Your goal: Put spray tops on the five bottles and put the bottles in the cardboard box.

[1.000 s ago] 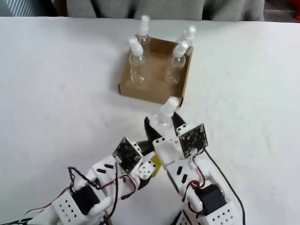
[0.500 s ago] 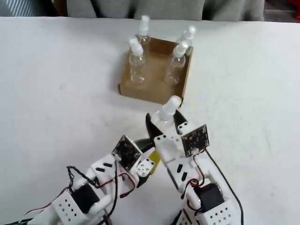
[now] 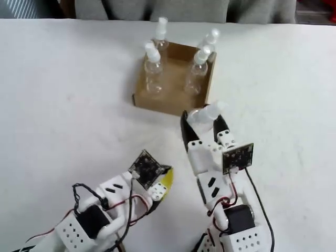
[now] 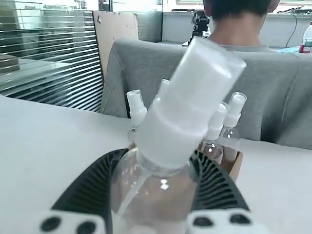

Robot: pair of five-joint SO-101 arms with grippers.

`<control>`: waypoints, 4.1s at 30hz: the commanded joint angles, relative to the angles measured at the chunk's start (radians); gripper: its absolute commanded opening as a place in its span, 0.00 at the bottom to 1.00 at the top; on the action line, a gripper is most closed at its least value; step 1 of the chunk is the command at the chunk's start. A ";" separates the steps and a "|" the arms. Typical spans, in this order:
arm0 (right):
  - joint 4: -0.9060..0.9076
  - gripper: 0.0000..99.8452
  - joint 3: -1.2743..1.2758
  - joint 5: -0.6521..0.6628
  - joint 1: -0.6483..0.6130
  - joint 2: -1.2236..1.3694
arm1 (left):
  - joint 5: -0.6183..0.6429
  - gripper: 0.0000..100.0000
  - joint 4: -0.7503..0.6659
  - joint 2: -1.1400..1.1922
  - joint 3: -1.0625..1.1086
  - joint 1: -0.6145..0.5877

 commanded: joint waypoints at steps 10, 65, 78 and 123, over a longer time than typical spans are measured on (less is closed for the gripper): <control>-0.130 0.02 -0.120 0.055 0.016 0.122 | -0.279 0.02 -0.014 -0.015 0.057 -0.435; -0.905 0.02 -0.732 0.061 0.148 1.791 | -0.331 0.03 0.097 -0.015 0.057 -0.651; -0.905 0.02 -0.753 0.061 0.148 1.868 | -0.331 0.03 0.097 -0.015 0.057 -0.651; -0.900 0.22 -0.755 0.063 0.124 1.914 | -0.331 0.03 0.098 -0.015 0.057 -0.651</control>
